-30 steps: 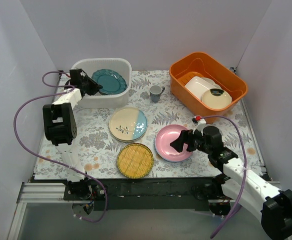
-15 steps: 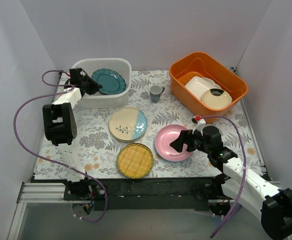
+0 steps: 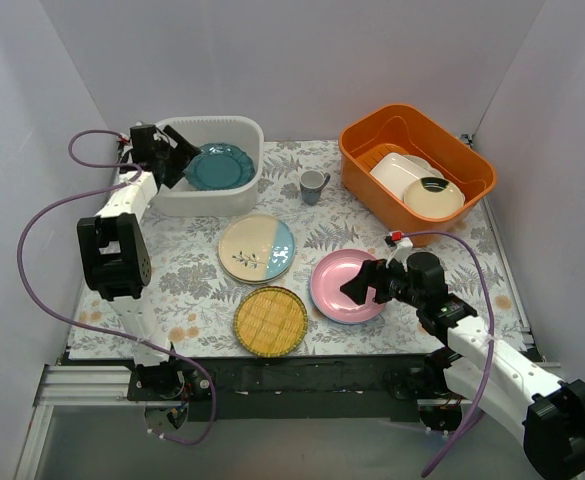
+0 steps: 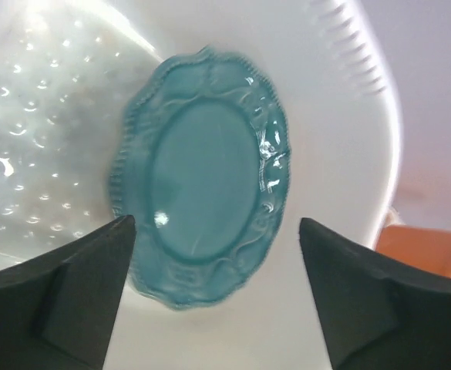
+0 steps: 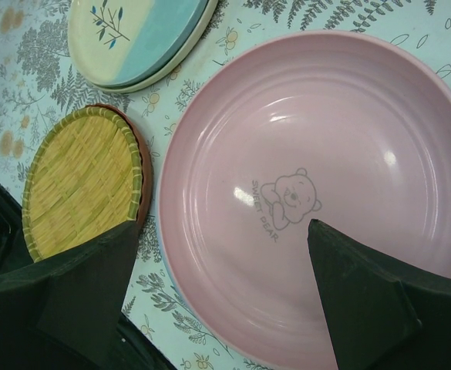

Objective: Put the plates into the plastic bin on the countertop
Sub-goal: Place the plate in the plastic bin.

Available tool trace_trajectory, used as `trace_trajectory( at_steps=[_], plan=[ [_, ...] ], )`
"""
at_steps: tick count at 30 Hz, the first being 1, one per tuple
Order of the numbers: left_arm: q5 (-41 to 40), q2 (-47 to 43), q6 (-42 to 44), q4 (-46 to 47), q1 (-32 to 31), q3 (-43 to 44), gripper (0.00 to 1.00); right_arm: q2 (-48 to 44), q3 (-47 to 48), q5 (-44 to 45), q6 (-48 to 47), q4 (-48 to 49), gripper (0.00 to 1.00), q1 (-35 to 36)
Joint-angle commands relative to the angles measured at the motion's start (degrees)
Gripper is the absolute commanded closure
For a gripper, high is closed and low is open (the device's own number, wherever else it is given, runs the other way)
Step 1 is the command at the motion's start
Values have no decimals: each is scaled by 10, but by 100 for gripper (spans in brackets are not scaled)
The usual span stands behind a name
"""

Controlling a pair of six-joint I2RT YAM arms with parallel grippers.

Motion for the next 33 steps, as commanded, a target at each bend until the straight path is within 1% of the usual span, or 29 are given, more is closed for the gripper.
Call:
trace_trajectory(
  at_steps=[1,6,8,11,16,17,22,26,29,33],
  plan=[
    [-38,-75,9,-12,-3,32,2,-11,13,-5,4,22,2,3],
    [-55,-123,18,-8,-11,8,2,-17,19,1,4,18,2,2],
    [-59,-157,22,4,-20,-14,2,-19,18,0,5,17,2,3],
    [-47,-190,28,26,-31,-30,2,-24,16,4,6,16,2,2],
    [-26,-201,38,24,-35,-25,2,-23,17,11,3,7,2,2],
    [-24,-203,36,24,-58,-27,2,-23,18,11,2,5,2,2],
    [-30,-214,51,34,-92,-45,2,-23,23,17,-6,1,2,2],
    [-11,-211,67,30,-127,-46,2,-23,25,23,-7,-4,2,2],
    [19,-210,66,31,-151,-55,2,-23,27,40,-11,-15,2,3],
    [25,-216,70,39,-189,-79,2,-30,45,88,-26,-63,2,2]
  ],
)
